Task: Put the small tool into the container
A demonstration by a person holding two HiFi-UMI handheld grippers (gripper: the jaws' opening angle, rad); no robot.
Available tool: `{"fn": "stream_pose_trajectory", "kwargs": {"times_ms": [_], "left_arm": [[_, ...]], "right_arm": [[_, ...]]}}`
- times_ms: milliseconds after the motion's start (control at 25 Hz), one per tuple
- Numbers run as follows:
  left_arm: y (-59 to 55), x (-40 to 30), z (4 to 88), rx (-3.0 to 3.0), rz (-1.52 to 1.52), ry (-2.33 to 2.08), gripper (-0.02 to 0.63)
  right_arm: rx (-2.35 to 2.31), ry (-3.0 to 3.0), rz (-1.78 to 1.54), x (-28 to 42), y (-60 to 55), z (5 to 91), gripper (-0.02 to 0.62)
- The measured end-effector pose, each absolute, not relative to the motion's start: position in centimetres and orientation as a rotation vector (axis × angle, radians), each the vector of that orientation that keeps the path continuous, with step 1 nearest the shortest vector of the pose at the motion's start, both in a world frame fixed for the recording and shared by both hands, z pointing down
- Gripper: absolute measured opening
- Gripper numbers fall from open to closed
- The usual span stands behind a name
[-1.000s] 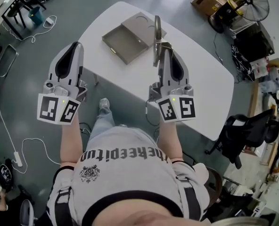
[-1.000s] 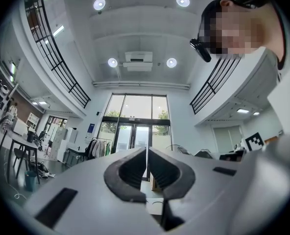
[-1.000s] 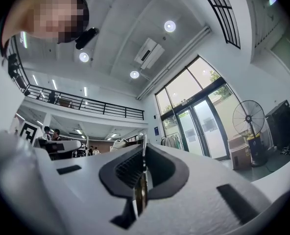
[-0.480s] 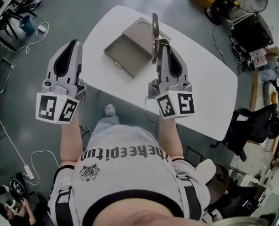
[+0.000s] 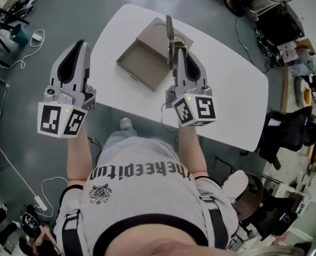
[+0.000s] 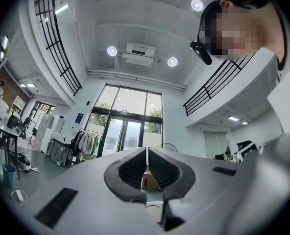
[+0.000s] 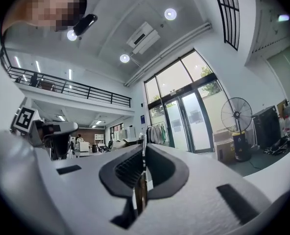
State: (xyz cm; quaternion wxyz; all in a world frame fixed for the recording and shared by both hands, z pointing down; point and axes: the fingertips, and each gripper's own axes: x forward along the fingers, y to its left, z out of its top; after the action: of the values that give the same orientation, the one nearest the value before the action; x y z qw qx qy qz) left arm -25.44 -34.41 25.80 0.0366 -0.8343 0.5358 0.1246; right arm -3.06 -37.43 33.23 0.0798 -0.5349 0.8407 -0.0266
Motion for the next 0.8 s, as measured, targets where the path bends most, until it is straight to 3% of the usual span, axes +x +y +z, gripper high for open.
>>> {"fn": "stream_pose_trajectory", "kwargs": {"times_ms": [800], "left_arm": [[-40.4, -27.1, 29.6, -2.678, 0.337, 1.618, 0.014]], "right_arm": [[-1.785, 2.695, -0.480, -5.5, -43.4, 48.7, 0.002]]}}
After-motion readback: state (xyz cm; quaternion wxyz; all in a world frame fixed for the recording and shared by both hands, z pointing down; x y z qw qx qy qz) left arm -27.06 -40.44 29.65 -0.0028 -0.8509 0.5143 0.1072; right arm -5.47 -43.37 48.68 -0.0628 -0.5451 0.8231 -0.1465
